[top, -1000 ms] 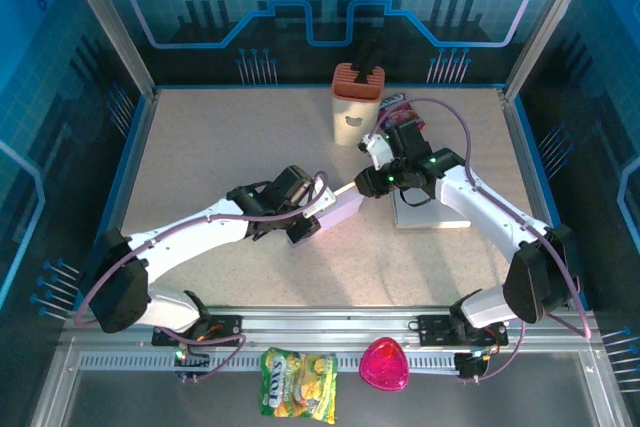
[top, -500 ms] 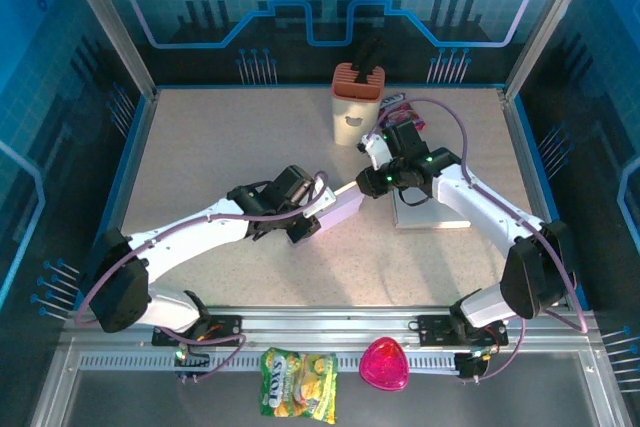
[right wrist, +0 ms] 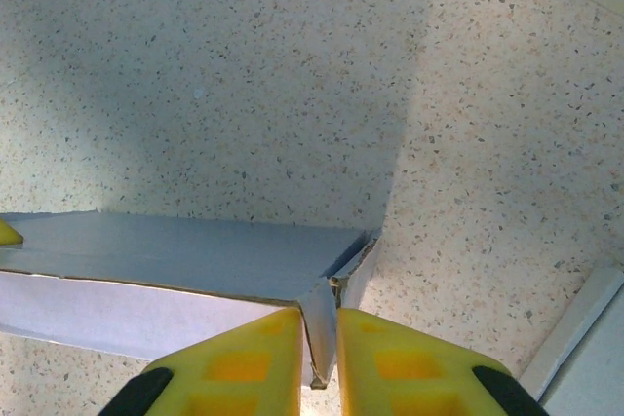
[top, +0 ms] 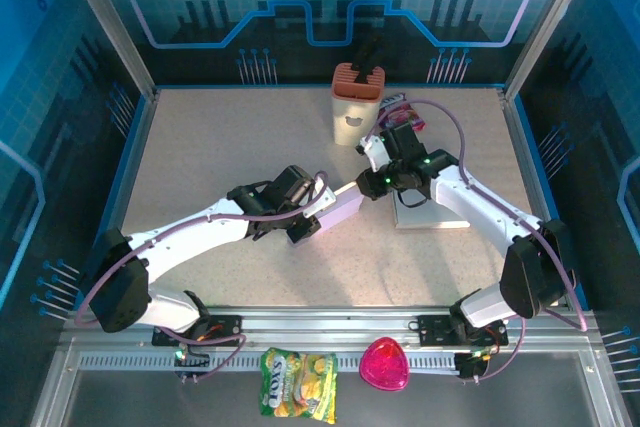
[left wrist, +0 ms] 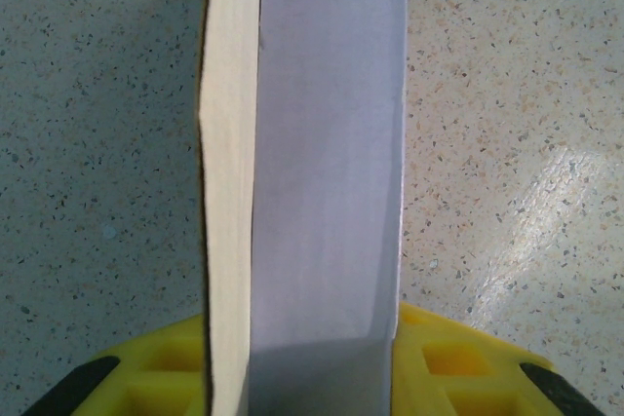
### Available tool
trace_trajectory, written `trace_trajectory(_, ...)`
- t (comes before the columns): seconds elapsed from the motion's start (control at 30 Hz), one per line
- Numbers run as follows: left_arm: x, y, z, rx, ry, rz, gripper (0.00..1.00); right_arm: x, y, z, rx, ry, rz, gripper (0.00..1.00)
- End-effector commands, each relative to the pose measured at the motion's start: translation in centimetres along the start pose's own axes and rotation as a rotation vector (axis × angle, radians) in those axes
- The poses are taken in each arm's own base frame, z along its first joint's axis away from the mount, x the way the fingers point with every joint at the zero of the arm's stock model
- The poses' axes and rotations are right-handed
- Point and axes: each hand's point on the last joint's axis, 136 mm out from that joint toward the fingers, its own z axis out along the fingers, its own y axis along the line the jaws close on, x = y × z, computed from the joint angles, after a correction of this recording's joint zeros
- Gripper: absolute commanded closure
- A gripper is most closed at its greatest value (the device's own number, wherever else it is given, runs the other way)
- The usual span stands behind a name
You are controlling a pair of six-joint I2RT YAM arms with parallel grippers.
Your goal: Fold the paper box
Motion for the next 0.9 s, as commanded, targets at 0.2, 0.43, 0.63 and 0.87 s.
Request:
trace_trajectory(0.2, 1.9, -0.2, 1.0, 0.027, 0.084, -0.018, 0.70, 0.2, 0.2, 0.8, 0.018, 0.010, -0.017, 0.86)
trace_trajectory(0.43, 1.9, -0.2, 1.0, 0.025, 0.080, -0.022, 0.70, 0.3, 0.0, 1.0, 0.058, 0.019, -0.020, 0.97)
trace_trajectory(0.63, 1.8, 0.1, 0.9, 0.002, 0.071, -0.028, 0.56, 0.8, -0.6, 0.5, 0.120, 0.030, -0.003, 1.00)
trace_trajectory(0.87, 1.8, 0.7, 1.0, -0.027, 0.073, -0.033, 0.49, 1.9, -0.2, -0.3, 0.139, 0.074, 0.027, 1.00)
